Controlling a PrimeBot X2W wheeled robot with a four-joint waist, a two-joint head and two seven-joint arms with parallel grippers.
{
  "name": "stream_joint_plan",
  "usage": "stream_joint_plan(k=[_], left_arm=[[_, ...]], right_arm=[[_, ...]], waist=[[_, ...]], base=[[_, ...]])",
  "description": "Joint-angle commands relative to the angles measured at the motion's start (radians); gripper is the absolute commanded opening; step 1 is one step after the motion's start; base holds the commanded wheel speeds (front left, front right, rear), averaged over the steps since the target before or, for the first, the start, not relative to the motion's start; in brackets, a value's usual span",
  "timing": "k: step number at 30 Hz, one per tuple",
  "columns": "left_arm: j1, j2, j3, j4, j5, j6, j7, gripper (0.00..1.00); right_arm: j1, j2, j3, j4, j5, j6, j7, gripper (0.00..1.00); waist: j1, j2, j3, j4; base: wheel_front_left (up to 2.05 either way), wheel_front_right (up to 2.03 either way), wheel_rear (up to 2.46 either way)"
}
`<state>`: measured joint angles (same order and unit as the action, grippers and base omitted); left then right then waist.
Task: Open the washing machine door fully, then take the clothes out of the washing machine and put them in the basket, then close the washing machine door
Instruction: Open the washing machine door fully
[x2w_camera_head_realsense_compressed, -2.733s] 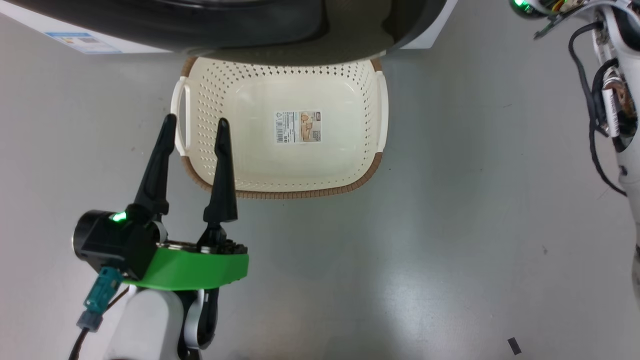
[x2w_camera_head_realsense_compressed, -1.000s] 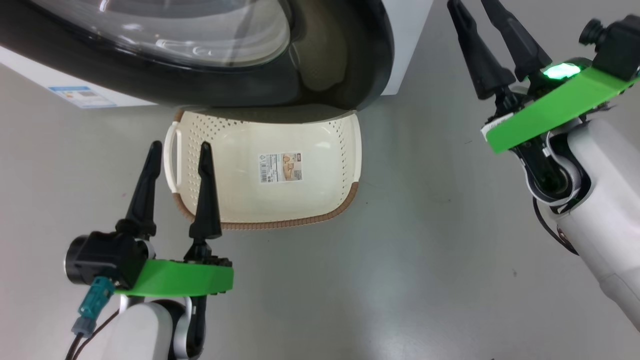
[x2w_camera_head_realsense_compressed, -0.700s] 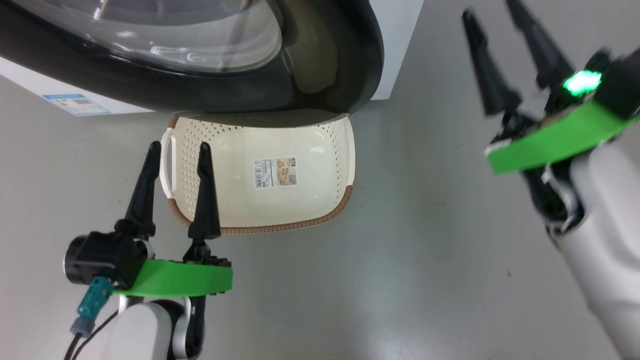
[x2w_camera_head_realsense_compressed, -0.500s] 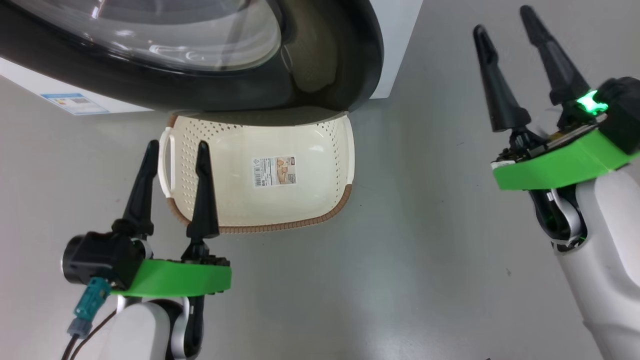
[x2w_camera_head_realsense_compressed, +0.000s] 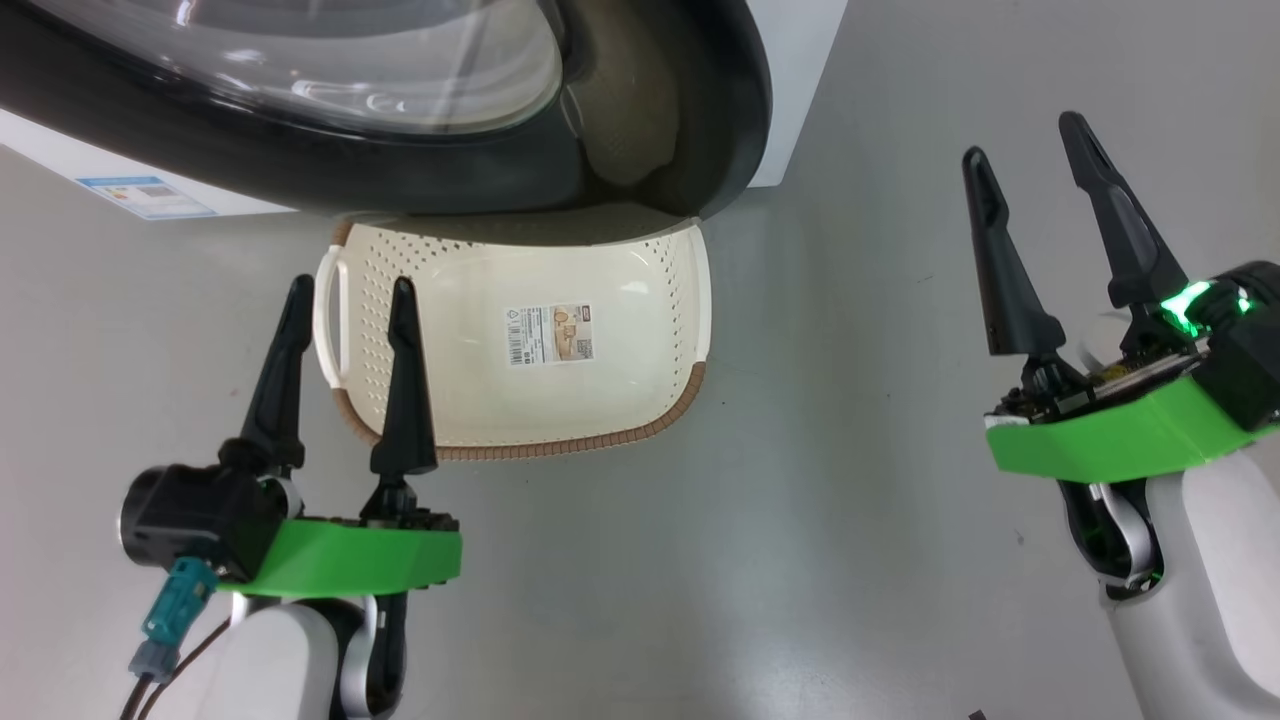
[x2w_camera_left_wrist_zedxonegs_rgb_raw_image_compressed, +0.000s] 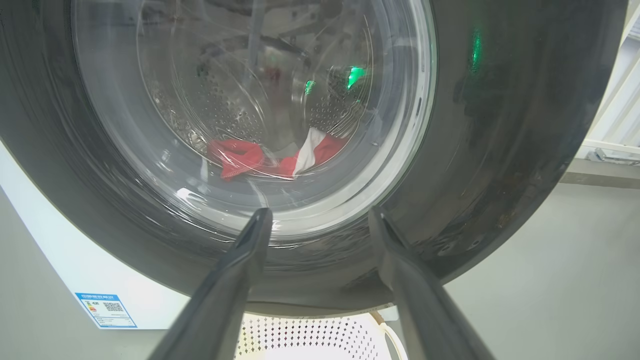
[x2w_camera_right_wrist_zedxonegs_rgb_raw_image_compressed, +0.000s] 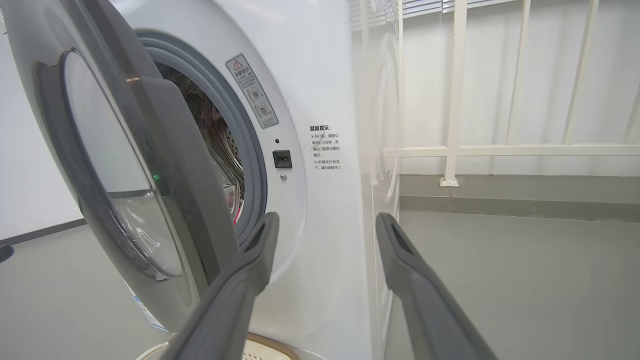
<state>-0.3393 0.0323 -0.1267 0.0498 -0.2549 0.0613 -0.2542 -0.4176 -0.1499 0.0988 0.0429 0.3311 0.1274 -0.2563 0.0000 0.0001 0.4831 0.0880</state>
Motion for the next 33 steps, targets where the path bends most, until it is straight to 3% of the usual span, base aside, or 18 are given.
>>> stream_joint_plan(k=[1, 31, 32, 33], left_arm=[[0.016, 0.018, 0.032, -0.030, 0.010, 0.002, -0.008, 1.00], [0.000, 0.018, 0.037, -0.021, 0.025, -0.004, -0.008, 1.00], [-0.001, 0.018, 0.037, -0.020, 0.024, -0.004, -0.008, 1.00], [-0.001, 0.018, 0.036, -0.019, 0.024, -0.004, -0.008, 1.00]], right_arm=[[0.024, 0.012, 0.010, -0.035, -0.012, 0.003, -0.005, 1.00], [0.061, 0.021, 0.017, -0.029, -0.046, 0.003, -0.005, 1.00], [0.060, 0.022, 0.018, -0.025, -0.049, 0.003, -0.005, 0.53], [0.058, 0.026, 0.019, -0.023, -0.043, 0.003, -0.005, 0.28]], waist=[[0.0000, -0.0001, 0.001, -0.002], [0.0000, -0.0001, 0.024, -0.016], [0.0000, -0.0001, 0.025, -0.015], [0.0000, -0.0001, 0.025, -0.015]], base=[[0.00, 0.00, 0.00], [0.00, 0.00, 0.00], [0.00, 0.00, 0.00], [0.00, 0.00, 0.00]])
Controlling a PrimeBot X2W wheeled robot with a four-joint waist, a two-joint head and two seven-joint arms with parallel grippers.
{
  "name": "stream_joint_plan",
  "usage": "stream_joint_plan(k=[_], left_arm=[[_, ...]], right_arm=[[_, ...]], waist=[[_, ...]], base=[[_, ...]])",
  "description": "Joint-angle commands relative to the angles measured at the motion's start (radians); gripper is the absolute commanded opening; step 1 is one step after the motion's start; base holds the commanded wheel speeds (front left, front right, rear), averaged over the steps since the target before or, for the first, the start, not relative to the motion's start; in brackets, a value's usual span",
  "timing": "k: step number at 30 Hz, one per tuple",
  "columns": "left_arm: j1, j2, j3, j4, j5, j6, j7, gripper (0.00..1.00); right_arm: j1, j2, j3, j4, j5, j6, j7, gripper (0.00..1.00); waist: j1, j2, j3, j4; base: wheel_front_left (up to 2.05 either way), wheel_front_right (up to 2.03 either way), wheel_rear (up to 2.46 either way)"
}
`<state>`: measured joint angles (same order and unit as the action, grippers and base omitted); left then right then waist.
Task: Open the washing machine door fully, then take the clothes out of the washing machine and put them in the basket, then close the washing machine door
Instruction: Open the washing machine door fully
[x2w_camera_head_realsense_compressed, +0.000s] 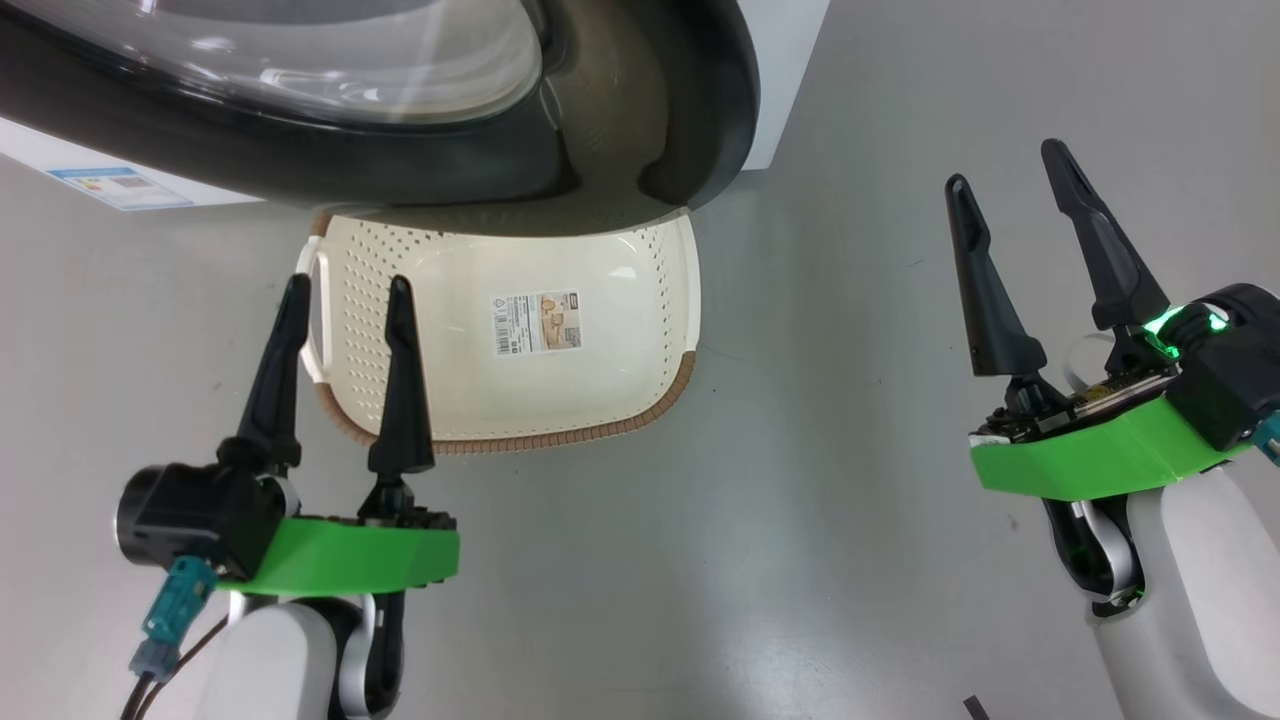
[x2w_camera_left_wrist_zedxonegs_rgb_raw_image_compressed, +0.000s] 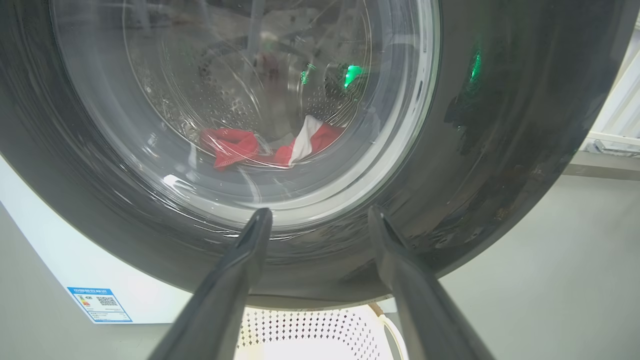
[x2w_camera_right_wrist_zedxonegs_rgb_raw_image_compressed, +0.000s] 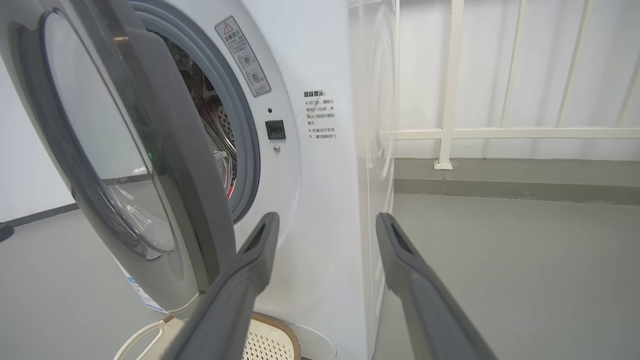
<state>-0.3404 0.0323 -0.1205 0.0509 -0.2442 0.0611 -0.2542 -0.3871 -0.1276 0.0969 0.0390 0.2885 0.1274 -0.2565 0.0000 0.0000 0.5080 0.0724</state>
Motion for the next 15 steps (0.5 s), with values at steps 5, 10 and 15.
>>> stream_joint_plan(k=[5, 10, 15], left_arm=[[-0.002, 0.018, 0.027, -0.015, 0.012, -0.003, -0.008, 1.00], [0.000, 0.018, 0.023, -0.014, 0.006, -0.003, -0.008, 1.00], [0.008, 0.018, 0.024, -0.017, 0.004, -0.001, -0.008, 1.00]], right_arm=[[0.005, 0.026, 0.022, -0.002, 0.058, 0.003, -0.005, 0.00], [-0.040, 0.055, 0.021, 0.046, 0.237, 0.003, -0.005, 0.00], [-0.105, 0.064, 0.064, 0.114, 0.487, 0.003, -0.005, 0.00]], waist=[[0.0000, 0.0000, -0.002, 0.002], [0.0000, 0.0000, -0.010, 0.010], [0.0000, 0.0000, -0.016, 0.018]], base=[[0.00, 0.00, 0.00], [0.00, 0.00, 0.00], [0.00, 0.00, 0.00]])
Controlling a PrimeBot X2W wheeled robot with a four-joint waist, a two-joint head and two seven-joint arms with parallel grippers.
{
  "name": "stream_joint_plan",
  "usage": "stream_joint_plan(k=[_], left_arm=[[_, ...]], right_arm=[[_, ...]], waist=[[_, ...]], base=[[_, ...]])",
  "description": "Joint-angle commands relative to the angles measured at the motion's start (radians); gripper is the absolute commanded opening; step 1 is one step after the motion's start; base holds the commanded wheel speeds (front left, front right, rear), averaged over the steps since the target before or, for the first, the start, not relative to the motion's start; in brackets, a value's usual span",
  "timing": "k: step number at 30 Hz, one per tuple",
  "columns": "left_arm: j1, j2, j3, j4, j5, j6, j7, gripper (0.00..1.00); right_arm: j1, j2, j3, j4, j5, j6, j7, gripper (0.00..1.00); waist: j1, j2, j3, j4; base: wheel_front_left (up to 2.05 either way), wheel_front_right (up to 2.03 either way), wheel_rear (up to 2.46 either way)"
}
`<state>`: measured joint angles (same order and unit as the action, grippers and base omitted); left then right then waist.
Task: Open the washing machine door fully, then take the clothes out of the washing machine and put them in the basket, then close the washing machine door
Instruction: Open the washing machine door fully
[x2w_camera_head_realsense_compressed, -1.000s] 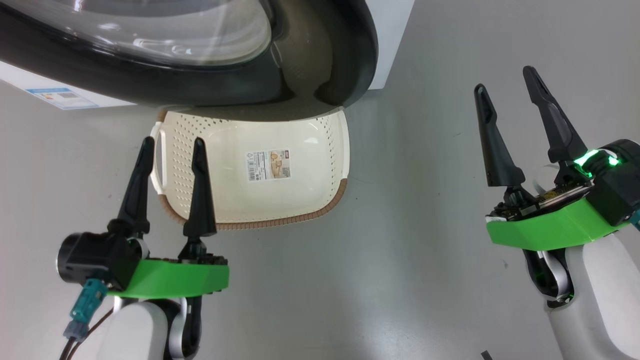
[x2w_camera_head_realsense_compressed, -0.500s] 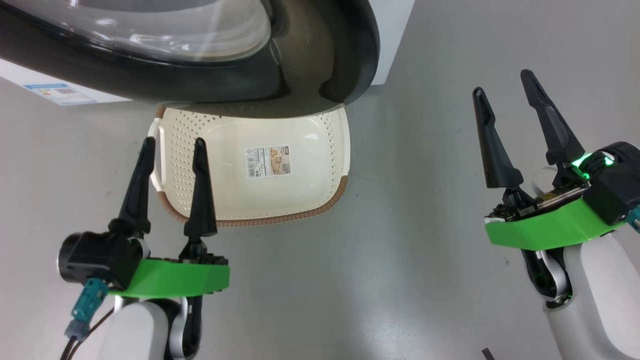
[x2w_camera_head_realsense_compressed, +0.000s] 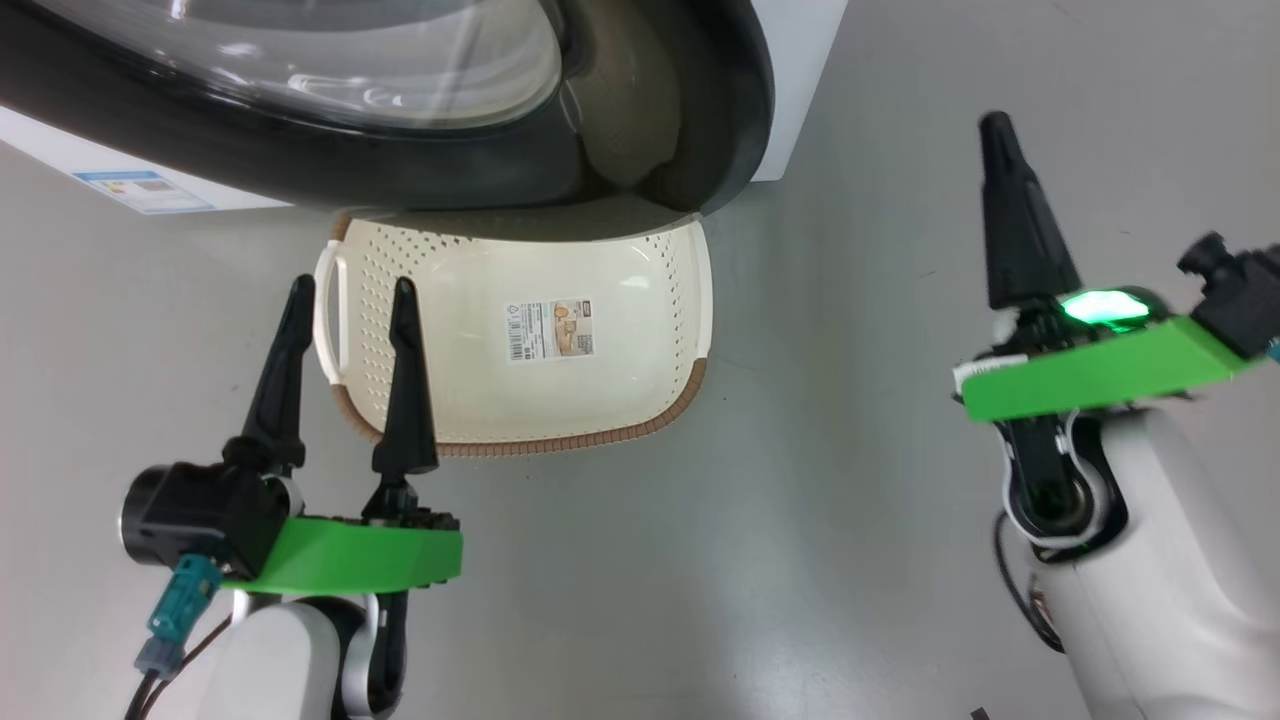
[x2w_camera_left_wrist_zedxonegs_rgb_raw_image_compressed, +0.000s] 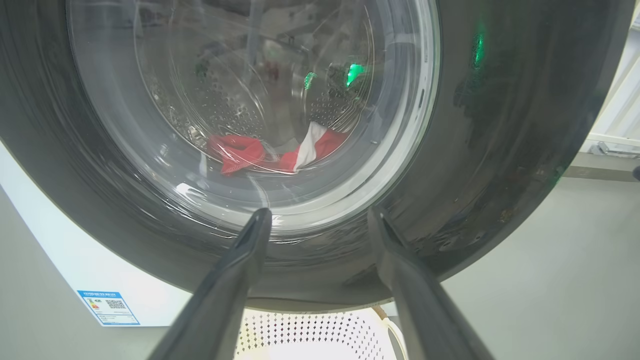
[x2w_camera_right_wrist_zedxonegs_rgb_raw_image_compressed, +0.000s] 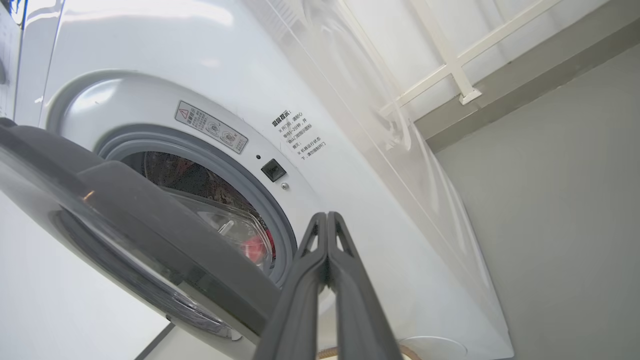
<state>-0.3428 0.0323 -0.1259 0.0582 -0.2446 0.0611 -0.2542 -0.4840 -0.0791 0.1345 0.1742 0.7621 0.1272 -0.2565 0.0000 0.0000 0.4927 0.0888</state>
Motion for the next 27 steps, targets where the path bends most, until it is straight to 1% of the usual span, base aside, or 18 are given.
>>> stream_joint_plan(k=[1, 4, 6, 9, 13, 16, 20, 21, 22, 25, 27], left_arm=[[0.012, 0.018, 0.029, -0.023, 0.005, 0.000, -0.008, 1.00], [0.014, 0.018, 0.025, -0.022, 0.005, -0.001, -0.008, 1.00], [0.015, 0.018, 0.023, -0.020, 0.004, 0.000, -0.008, 1.00], [0.016, 0.018, 0.016, -0.018, 0.004, 0.001, -0.008, 1.00], [0.021, 0.018, 0.009, -0.015, -0.001, 0.002, -0.008, 1.00], [0.028, 0.018, 0.004, -0.012, -0.001, 0.002, -0.008, 1.00], [0.034, 0.018, 0.000, -0.012, 0.001, 0.003, -0.008, 1.00], [0.034, 0.018, 0.000, -0.012, 0.001, 0.004, -0.008, 1.00], [0.033, 0.018, 0.000, -0.013, 0.002, 0.004, -0.008, 1.00], [0.030, 0.018, 0.001, -0.014, 0.002, 0.006, -0.008, 1.00], [0.027, 0.018, 0.000, -0.014, 0.001, 0.008, -0.008, 1.00]], right_arm=[[-0.025, 0.015, 0.043, -0.006, 0.075, 0.003, -0.005, 0.00], [-0.092, 0.001, 0.106, 0.031, 0.284, 0.003, 0.001, 0.00], [-0.140, -0.005, 0.128, 0.035, 0.439, 0.003, 0.039, 0.00], [-0.206, -0.017, 0.139, 0.036, 0.626, 0.003, 0.128, 0.00], [-0.273, -0.010, 0.122, 0.069, 0.845, 0.003, 0.300, 0.00], [-0.319, -0.006, 0.111, 0.107, 0.945, 0.003, 0.420, 0.00], [-0.377, -0.005, 0.118, 0.174, 1.041, 0.003, 0.585, 0.00], [-0.394, -0.008, 0.122, 0.190, 1.051, 0.003, 0.617, 0.00], [-0.430, -0.012, 0.135, 0.228, 1.075, 0.003, 0.686, 0.00], [-0.483, -0.026, 0.158, 0.273, 1.087, 0.003, 0.772, 0.00], [-0.510, -0.035, 0.168, 0.293, 1.082, 0.003, 0.806, 0.00]], waist=[[0.0000, 0.0000, -0.002, 0.002], [0.0000, 0.0000, -0.004, 0.006], [0.0000, 0.0000, -0.005, 0.008], [0.0000, 0.0000, -0.006, 0.012], [0.0000, 0.0000, -0.012, 0.017], [0.0000, 0.0000, -0.016, 0.024], [0.0000, 0.0000, -0.017, 0.028], [0.0000, 0.0000, -0.015, 0.029], [0.0000, 0.0000, -0.011, 0.029], [0.0000, 0.0000, -0.003, 0.030], [0.0000, 0.0000, 0.001, 0.032]], base=[[0.00, 0.00, 0.00], [0.00, 0.00, 0.00], [0.00, 0.00, 0.00], [0.00, 0.00, 0.00], [0.00, 0.00, 0.00], [0.00, 0.00, 0.00], [0.00, 0.00, 0.00], [0.00, 0.00, 0.00], [0.00, 0.00, 0.00], [0.00, 0.00, 0.00], [0.00, 0.00, 0.00]])
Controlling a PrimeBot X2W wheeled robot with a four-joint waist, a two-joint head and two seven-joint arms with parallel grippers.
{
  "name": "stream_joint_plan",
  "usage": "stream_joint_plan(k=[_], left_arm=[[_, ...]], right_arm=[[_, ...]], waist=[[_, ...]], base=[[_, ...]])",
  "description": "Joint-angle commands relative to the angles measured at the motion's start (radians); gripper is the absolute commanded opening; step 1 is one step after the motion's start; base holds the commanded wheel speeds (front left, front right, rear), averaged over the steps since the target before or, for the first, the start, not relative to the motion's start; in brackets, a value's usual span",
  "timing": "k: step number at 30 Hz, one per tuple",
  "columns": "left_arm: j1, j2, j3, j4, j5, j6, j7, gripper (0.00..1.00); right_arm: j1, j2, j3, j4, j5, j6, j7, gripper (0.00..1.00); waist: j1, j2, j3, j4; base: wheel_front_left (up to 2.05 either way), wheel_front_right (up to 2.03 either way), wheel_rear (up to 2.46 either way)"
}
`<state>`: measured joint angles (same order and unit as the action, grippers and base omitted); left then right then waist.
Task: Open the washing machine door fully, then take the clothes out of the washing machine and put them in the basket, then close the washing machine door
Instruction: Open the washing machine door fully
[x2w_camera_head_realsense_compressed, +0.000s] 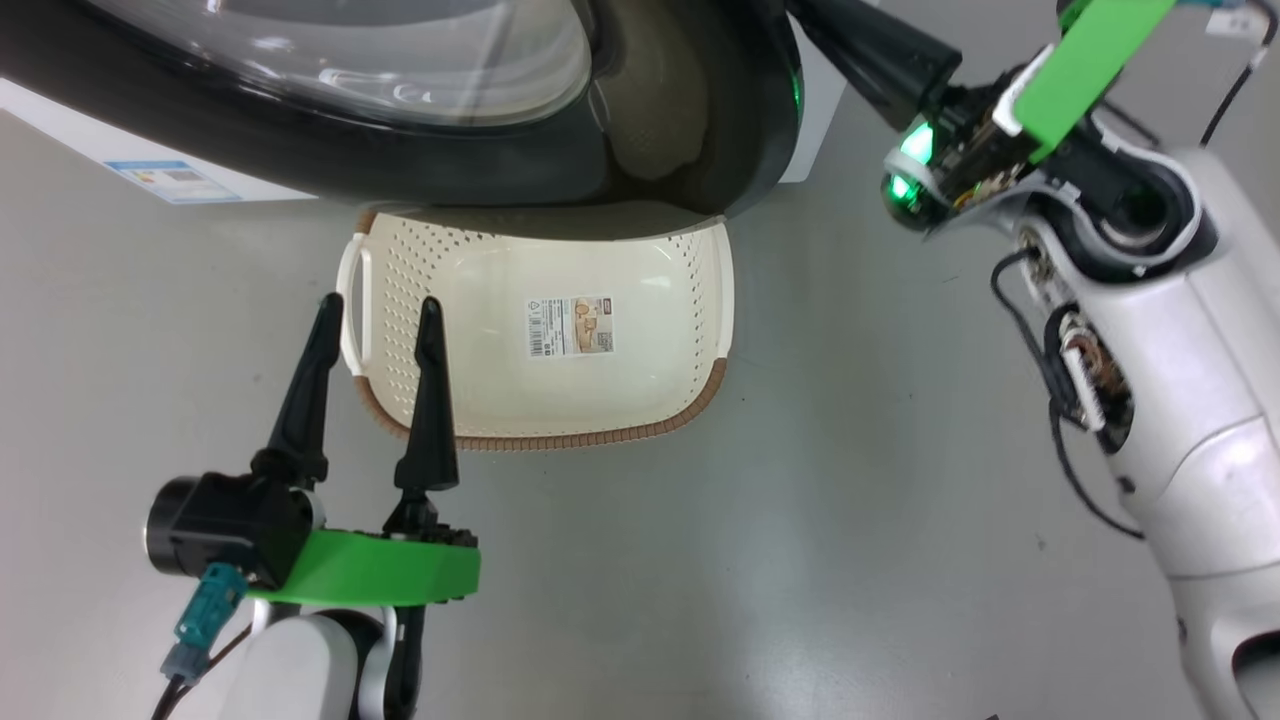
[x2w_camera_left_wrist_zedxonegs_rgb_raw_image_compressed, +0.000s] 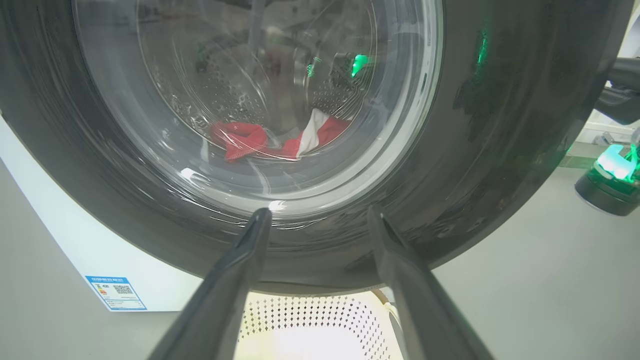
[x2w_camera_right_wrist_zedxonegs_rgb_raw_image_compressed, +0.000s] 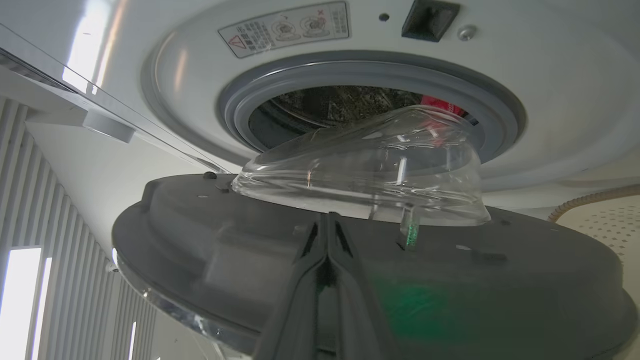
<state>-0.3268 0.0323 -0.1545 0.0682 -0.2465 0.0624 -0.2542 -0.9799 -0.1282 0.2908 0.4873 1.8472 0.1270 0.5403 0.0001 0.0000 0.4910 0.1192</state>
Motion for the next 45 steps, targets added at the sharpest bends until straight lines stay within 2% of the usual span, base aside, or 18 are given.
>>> stream_joint_plan(k=[1, 8, 17, 30, 45], left_arm=[[0.010, 0.018, 0.028, -0.024, 0.003, 0.008, -0.008, 1.00], [0.010, 0.018, 0.030, -0.022, -0.002, 0.013, -0.008, 1.00], [0.022, 0.018, 0.043, -0.021, -0.005, 0.016, -0.008, 1.00], [0.088, 0.018, 0.064, -0.026, -0.018, 0.021, -0.008, 1.00], [0.188, 0.018, 0.092, -0.021, -0.006, 0.019, -0.008, 1.00]], right_arm=[[-0.025, 0.011, 0.017, -0.014, -0.008, 0.004, 0.024, 0.00], [-0.044, 0.003, 0.041, -0.008, -0.027, 0.004, 0.091, 0.00], [0.011, 0.007, 0.062, -0.032, -0.049, 0.004, 0.148, 0.00], [0.141, 0.027, 0.113, -0.062, -0.108, 0.004, 0.188, 0.00], [0.263, 0.064, 0.163, -0.032, -0.128, 0.004, 0.200, 0.00]], waist=[[0.0000, 0.0000, 0.003, 0.003], [0.0000, 0.0000, 0.001, 0.006], [0.0000, 0.0000, -0.041, 0.024], [0.0000, 0.0000, -0.148, 0.077], [0.0000, 0.0000, -0.304, 0.158]], base=[[0.00, 0.00, 0.00], [0.00, 0.00, 0.00], [0.00, 0.00, 0.00], [0.00, 0.00, 0.00], [0.00, 0.00, 0.00]])
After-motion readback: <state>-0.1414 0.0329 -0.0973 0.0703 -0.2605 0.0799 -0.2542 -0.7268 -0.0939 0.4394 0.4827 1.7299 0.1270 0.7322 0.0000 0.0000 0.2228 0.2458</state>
